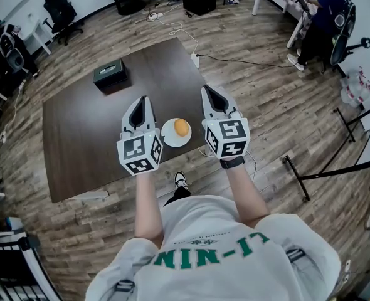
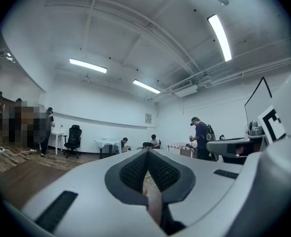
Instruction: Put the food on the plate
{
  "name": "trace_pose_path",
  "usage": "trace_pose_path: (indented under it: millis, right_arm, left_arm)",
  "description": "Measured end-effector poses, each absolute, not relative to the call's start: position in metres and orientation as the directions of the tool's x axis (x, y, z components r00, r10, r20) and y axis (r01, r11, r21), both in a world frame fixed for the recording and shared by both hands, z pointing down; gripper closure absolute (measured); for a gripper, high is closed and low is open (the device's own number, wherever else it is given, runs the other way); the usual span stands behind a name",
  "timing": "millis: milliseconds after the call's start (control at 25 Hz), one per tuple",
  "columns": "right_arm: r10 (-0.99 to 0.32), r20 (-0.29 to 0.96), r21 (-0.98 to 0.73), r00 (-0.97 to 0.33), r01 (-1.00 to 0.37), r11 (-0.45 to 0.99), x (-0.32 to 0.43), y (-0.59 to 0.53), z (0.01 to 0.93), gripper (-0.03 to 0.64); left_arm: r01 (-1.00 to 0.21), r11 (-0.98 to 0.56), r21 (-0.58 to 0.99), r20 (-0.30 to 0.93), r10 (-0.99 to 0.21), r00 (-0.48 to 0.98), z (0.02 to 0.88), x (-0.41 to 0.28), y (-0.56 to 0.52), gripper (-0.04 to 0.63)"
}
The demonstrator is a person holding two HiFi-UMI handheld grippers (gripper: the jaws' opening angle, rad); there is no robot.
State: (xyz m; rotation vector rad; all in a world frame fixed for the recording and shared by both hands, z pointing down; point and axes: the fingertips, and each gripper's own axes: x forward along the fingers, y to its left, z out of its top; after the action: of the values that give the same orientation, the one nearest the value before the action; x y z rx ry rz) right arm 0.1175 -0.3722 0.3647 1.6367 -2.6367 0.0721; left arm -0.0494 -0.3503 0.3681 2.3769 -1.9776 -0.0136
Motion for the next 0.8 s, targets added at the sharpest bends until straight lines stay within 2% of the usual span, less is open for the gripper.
trace_pose_path:
  millis: [800]
  right_arm:
    - [-0.897, 0.104, -0.033, -0.43, -0.903, 0.429, 0.107, -0.41, 0.384, 0.6]
  left_arm:
    - [-0.981, -0.189, 0.049, 0.053, -0.98, 0.192, 0.387, -0.061, -0.394, 0.581]
